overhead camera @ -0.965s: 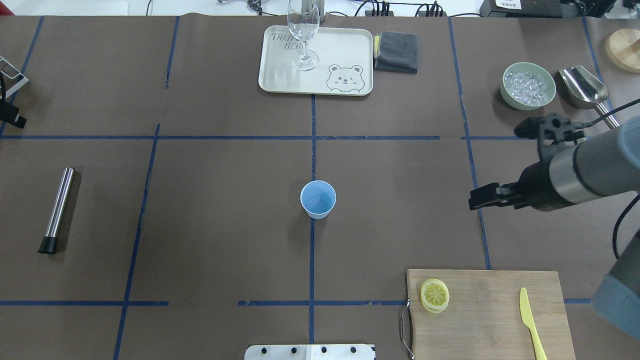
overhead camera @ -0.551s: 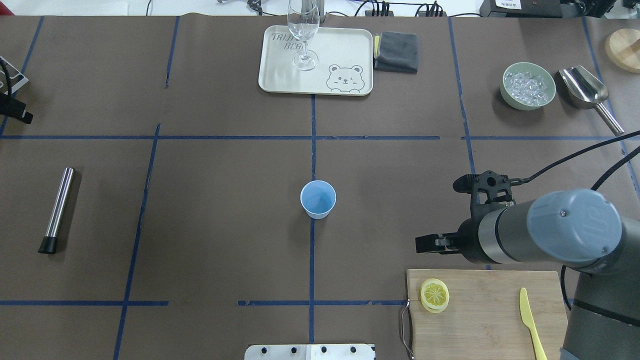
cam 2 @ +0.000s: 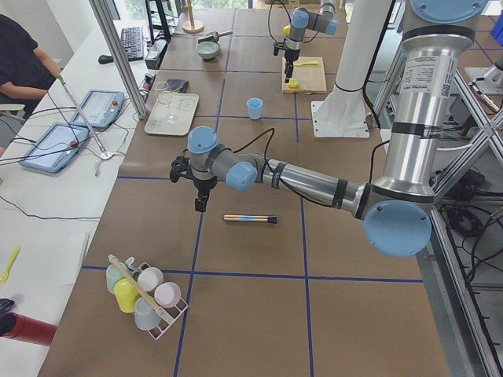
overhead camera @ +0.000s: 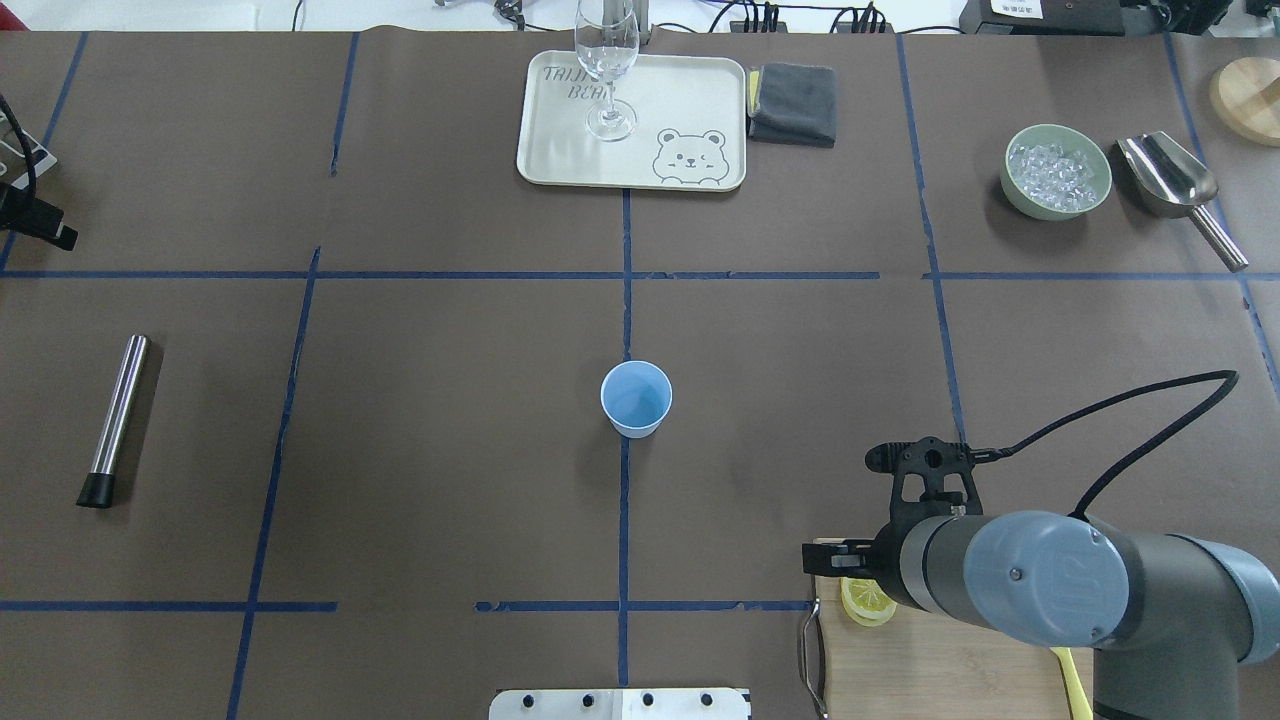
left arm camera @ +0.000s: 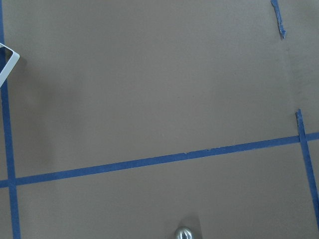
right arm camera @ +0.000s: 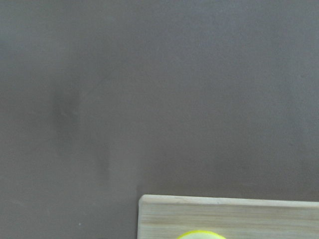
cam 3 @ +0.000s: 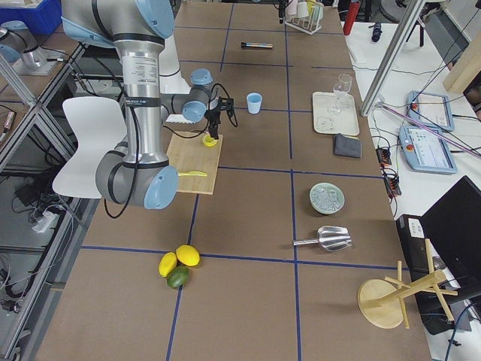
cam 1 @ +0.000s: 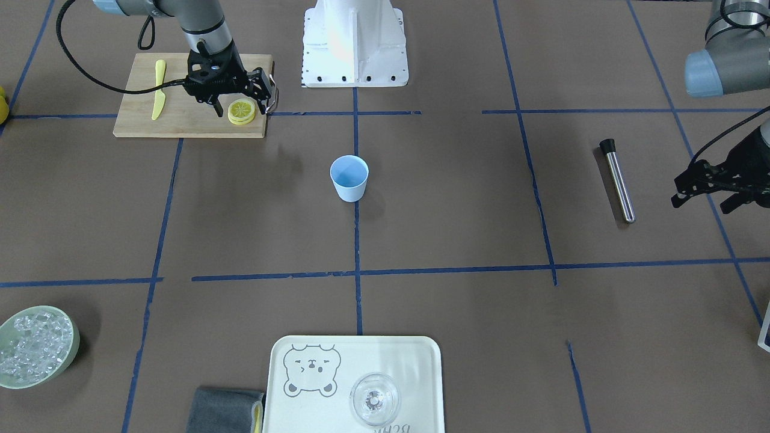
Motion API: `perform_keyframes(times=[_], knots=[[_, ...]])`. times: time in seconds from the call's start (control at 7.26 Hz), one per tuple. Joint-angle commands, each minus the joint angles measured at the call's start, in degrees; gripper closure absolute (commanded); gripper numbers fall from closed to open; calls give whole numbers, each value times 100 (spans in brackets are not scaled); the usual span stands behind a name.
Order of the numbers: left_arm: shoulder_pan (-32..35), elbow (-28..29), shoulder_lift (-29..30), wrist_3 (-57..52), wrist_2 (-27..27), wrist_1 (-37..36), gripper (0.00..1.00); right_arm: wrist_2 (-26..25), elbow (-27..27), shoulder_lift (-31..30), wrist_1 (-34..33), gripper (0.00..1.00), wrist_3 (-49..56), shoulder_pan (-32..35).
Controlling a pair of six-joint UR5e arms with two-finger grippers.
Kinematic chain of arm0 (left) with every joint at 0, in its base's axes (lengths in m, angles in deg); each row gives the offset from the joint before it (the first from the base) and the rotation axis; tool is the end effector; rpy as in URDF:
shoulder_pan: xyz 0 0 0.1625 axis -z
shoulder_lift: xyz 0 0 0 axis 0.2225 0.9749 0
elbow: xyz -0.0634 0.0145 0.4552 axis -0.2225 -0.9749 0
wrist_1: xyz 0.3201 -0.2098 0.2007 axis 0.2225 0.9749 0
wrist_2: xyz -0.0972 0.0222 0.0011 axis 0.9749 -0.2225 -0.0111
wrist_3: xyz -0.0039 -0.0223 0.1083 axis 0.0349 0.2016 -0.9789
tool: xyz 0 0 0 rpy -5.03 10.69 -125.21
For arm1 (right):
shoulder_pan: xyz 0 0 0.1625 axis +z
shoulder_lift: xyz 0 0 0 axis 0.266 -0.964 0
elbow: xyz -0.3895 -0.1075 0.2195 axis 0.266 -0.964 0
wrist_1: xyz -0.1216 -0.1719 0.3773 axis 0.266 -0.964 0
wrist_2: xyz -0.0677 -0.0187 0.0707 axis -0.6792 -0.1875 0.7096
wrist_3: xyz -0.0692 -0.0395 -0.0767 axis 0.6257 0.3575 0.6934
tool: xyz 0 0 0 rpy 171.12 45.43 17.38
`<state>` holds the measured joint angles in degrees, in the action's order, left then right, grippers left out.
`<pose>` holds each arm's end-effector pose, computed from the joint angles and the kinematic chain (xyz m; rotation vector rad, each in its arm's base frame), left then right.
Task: Squeeze lemon into cup
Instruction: 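Move the right gripper down to the lemon slice on the cutting board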
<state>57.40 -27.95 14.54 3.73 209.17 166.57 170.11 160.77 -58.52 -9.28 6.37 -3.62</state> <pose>0.1386 -0.5659 0.5483 0.1885 0.8346 0.0901 -0.4689 -0.2336 0.3830 0.1355 -0.8227 0.0638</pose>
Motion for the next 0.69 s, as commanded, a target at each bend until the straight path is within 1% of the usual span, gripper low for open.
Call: perform_keyframes(times=[0.0, 0.55], knots=[[-3, -35, 0, 2, 9, 0, 0, -283, -30, -121, 14, 0, -82, -214], [-3, -61, 0, 37, 26, -9, 0, -239, -65, -121, -3, 0, -73, -250]])
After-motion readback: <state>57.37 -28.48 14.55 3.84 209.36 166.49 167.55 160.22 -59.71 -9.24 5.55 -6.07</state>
